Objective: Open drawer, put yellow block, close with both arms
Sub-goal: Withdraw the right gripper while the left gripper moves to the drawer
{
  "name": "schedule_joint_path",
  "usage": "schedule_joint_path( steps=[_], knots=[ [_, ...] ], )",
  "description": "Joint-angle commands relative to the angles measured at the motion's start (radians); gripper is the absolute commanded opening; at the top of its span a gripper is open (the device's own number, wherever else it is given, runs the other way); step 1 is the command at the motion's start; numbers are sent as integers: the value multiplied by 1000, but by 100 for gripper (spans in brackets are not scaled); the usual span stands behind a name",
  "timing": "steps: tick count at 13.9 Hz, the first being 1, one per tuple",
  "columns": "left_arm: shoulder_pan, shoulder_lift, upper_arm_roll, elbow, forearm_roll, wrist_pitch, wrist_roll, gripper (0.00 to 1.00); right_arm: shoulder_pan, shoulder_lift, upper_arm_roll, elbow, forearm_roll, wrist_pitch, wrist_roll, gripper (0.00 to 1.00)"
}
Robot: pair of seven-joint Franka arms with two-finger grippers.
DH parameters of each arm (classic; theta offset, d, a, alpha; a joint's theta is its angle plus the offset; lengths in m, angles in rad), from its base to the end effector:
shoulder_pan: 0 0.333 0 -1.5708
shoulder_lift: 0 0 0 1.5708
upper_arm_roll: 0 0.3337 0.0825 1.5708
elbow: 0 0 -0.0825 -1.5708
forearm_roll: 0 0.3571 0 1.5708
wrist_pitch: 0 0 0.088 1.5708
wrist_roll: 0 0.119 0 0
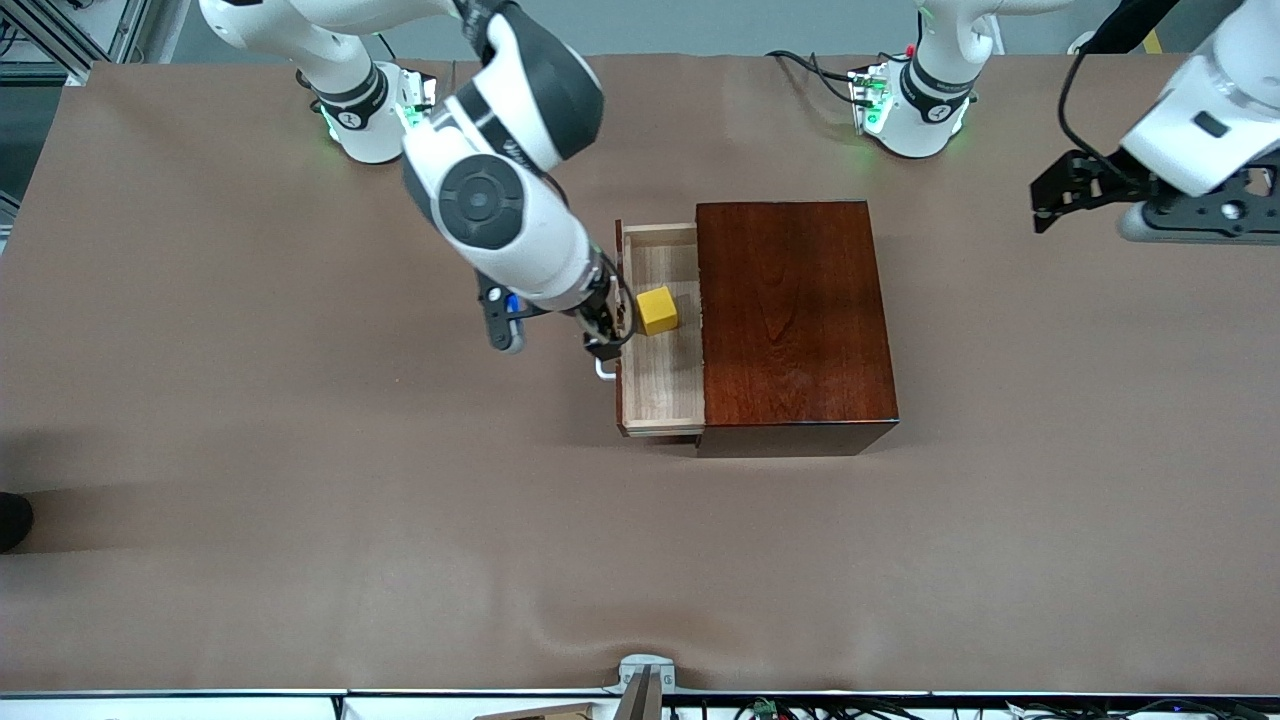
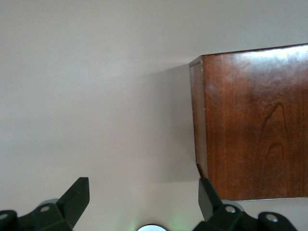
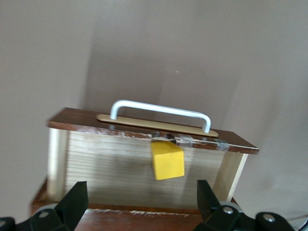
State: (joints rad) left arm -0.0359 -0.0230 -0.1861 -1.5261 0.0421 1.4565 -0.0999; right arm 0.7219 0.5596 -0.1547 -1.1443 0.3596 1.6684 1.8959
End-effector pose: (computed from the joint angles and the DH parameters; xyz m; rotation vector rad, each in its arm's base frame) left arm 0.4964 -0.1079 0.6519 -3.0825 0.1823 0.0602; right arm 0.5491 0.4304 0.4913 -2.3852 1.9037 0.4144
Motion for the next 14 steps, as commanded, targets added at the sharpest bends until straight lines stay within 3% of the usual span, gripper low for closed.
schedule_joint_path(
  steps=[1, 4, 5, 8, 12, 14],
  knots=[
    [-4, 60, -74, 40, -15, -15, -82, 100, -33, -43, 7, 5, -14, -45, -93, 100],
    [-34, 187, -197, 130, -11, -12, -372, 100, -79, -87, 7, 6, -31, -128, -259, 100],
    [-80, 240, -206, 168, -10, -8, -476, 100, -105, -102, 10, 6, -31, -157, -296, 100],
    [-252, 363, -194, 244, 7, 40, -767, 100, -156, -150, 9, 6, -33, -231, -408, 100],
    [-410, 460, -184, 260, 84, 145, -1010, 100, -231, -214, 6, 6, -31, -343, -587, 100],
    [-500, 526, -132, 305, 94, 168, -1101, 100, -281, -239, 7, 6, -33, -393, -690, 100]
  ],
)
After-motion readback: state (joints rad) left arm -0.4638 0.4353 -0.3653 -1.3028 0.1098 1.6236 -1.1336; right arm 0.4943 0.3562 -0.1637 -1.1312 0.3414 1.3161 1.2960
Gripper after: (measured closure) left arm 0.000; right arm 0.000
